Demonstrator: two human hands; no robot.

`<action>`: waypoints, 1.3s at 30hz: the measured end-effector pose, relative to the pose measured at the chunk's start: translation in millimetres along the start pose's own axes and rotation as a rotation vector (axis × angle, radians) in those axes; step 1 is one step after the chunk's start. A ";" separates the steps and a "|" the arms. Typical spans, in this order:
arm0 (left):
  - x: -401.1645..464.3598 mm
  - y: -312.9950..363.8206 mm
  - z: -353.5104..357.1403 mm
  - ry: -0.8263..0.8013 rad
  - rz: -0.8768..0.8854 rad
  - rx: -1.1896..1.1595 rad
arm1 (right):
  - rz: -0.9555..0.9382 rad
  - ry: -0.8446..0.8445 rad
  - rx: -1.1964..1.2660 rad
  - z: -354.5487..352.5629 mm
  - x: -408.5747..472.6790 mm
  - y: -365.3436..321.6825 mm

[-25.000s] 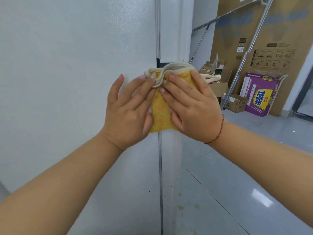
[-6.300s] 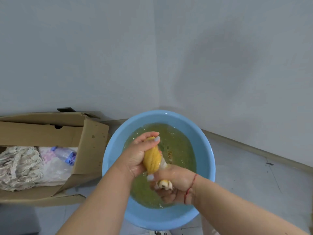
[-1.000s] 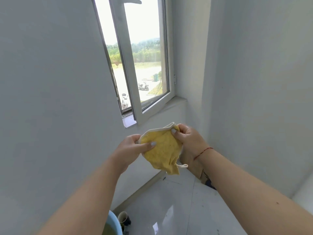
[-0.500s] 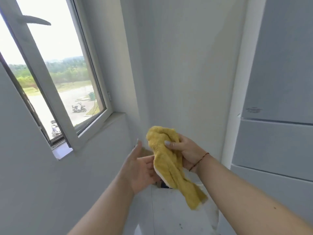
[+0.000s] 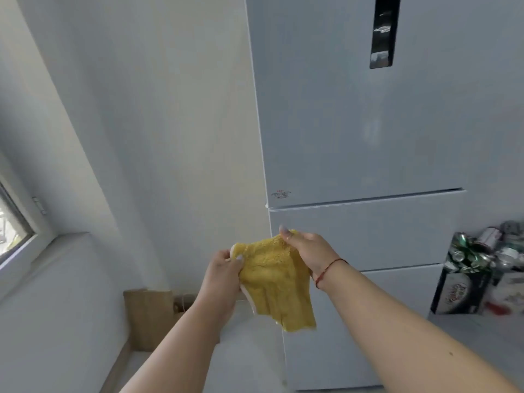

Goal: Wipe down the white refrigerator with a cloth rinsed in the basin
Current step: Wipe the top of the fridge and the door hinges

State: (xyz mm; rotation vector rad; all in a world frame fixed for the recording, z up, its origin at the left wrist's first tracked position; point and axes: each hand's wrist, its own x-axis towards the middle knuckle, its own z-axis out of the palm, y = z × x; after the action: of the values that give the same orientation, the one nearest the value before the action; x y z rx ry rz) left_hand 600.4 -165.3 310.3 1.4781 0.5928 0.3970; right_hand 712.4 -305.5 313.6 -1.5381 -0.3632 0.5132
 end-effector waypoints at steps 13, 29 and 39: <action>-2.9 -25.1 215.8 -0.143 -0.179 0.043 | -0.121 0.563 -0.615 -219.8 -37.3 17.1; -25.8 -2.2 448.7 -0.702 0.202 0.397 | -0.094 0.329 -0.066 -493.2 -115.9 30.2; -36.1 -8.7 543.7 -0.765 -0.248 -0.119 | -0.081 0.321 0.652 -527.7 -113.0 47.0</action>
State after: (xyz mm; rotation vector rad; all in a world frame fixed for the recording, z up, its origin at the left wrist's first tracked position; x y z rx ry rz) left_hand 893.4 -624.7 302.1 1.2944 0.1259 -0.3226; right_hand 892.4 -814.7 270.4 -0.9431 0.0019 0.2716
